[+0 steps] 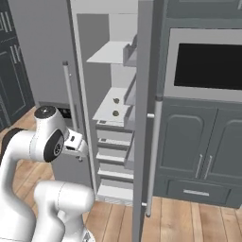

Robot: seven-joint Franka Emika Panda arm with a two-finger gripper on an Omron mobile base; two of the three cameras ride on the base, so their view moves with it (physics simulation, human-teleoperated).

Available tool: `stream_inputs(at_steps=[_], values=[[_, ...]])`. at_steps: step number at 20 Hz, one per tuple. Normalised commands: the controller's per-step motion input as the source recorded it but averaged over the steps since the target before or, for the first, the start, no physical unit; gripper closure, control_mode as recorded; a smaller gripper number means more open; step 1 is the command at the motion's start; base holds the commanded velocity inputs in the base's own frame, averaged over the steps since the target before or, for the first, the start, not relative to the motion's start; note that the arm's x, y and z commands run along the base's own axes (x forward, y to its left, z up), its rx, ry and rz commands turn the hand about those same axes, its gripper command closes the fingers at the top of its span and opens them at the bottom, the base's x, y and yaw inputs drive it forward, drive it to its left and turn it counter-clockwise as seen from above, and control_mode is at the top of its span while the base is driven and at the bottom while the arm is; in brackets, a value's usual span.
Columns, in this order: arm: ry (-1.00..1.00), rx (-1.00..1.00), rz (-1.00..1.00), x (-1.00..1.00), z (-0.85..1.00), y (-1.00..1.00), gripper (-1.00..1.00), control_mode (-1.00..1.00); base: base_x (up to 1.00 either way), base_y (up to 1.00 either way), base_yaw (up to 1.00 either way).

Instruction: Place the garlic in the correct fridge rack based on whether it is a fruit or vegetable. Finally, close the fridge door.

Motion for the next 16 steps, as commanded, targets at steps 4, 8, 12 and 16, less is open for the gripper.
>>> stream_inputs(at_steps=[4, 8, 12, 16], values=[[0.0, 0.0, 0.0, 0.0, 0.0, 0.0, -1.0, 1.0, -0.49, 0.31, -0.16], [0.0, 0.0, 0.0, 0.0, 0.0, 0.0, -1.0, 1.0, 0.0, 1.0, 0.0], [0.0, 0.0, 0.0, 0.0, 0.0, 0.0, -1.0, 1.0, 0.23, 1.0, -0.05], [0.0, 0.0, 0.0, 0.0, 0.0, 0.0, -1.0, 1.0, 0.08, 0.42, -0.51]])
